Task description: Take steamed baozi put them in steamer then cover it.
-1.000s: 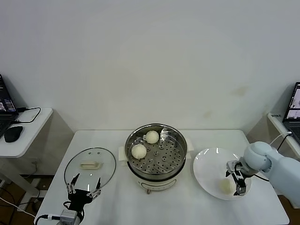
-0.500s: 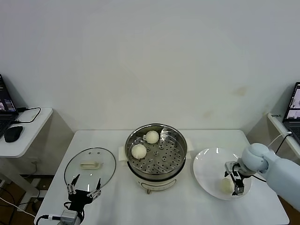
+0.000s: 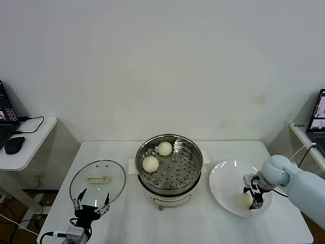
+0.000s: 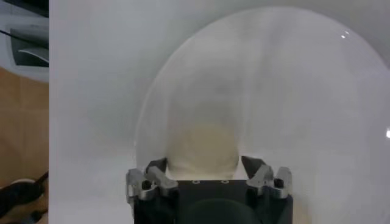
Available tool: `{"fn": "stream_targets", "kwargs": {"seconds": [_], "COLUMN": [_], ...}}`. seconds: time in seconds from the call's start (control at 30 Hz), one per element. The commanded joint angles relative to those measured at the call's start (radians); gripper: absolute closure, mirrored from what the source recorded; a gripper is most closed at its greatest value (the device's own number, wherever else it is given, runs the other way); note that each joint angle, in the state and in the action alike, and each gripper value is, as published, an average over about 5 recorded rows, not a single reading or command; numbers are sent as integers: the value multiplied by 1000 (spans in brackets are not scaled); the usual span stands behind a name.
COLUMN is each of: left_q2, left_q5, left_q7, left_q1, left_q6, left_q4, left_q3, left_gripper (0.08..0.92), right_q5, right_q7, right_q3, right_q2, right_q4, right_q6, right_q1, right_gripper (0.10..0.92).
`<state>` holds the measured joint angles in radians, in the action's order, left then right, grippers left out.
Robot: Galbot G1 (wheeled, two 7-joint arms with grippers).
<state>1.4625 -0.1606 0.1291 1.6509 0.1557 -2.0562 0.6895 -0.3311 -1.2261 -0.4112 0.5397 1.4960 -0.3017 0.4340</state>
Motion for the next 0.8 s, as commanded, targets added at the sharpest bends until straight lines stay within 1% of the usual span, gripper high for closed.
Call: {"fn": "stream_targets", "kwargs": {"seconds": [0.03, 0.2, 0.33, 0.43, 0.6, 0.8], "left_q2": [-1, -2, -2, -2, 1, 1], "left_q5": [0, 0, 1, 1, 2, 7], "left_q7": [1, 0, 0, -3, -35, -69], "left_q1": [-3, -6, -15, -21, -27, -21], "left_q6": [1, 0, 1, 1, 0, -2], "left_q4": [4, 8, 13, 16, 23, 21], "left_q3": [-3, -5, -7, -5, 3, 20], "left_gripper": [177, 177, 177, 177, 177, 177], "right_q5": [18, 76, 167, 234, 323, 417], "right_q7": [-1, -18, -45, -76, -102, -136], "right_q3": [2, -14, -135, -225, -323, -368], "right_q2": [2, -15, -21, 10, 175, 372], "right_q4": [-7, 0, 3, -12, -98, -200], "right_q6": [-2, -9, -16, -16, -11, 30], "right_q1": [-24, -132, -356, -539, -769, -883], "right_gripper": [420, 425, 424, 423, 423, 423]}}
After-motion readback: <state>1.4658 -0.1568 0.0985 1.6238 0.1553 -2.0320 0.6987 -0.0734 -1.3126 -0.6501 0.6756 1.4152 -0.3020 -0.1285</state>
